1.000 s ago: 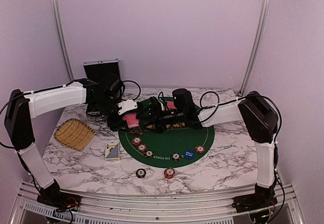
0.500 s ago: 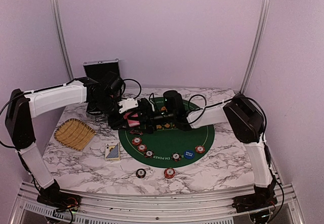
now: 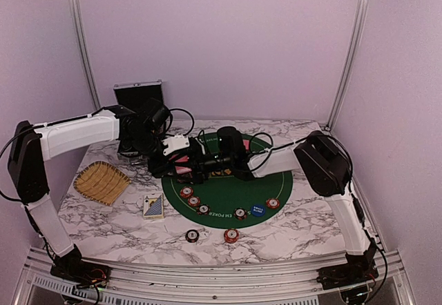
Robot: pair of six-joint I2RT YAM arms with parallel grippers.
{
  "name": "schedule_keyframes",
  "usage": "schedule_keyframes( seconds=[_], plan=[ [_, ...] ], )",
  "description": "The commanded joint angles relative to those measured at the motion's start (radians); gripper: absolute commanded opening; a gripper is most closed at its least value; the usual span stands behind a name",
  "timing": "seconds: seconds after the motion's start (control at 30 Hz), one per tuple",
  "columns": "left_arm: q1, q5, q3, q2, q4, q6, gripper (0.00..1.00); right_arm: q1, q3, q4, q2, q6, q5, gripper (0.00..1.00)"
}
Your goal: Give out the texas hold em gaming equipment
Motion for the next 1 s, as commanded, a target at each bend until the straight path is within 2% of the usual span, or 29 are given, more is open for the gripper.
schedule_keyframes(
  seconds=[0.0,0.13,0.33,0.5,0.6,0.77,0.97],
  plan=[
    [-0.004,0.013,0.014,-0.021,-0.023,0.002,0.0,-0.015,0.001,-0.099,-0.024,-0.067,0.03,0.82],
    [-0.004,0.014,0.007,-0.026,-0.023,0.005,0.0,-0.025,-0.022,-0.181,-0.054,-0.127,0.051,0.78],
    [-0.004,0.013,0.007,-0.029,-0.023,0.005,0.0,-0.036,-0.08,-0.175,-0.091,-0.133,0.058,0.71],
    [-0.004,0.001,-0.002,-0.031,-0.023,0.01,0.0,-0.039,-0.109,-0.15,-0.119,-0.122,0.051,0.61],
    [-0.004,-0.005,-0.01,-0.033,-0.023,0.013,0.0,-0.04,-0.121,-0.127,-0.139,-0.112,0.046,0.6],
    [-0.004,-0.009,-0.019,-0.031,-0.022,0.015,0.0,-0.044,-0.137,-0.075,-0.17,-0.084,0.029,0.65],
    [-0.004,-0.011,-0.024,-0.029,-0.023,0.017,0.0,-0.05,-0.173,-0.021,-0.209,-0.051,0.028,0.61]
  ],
)
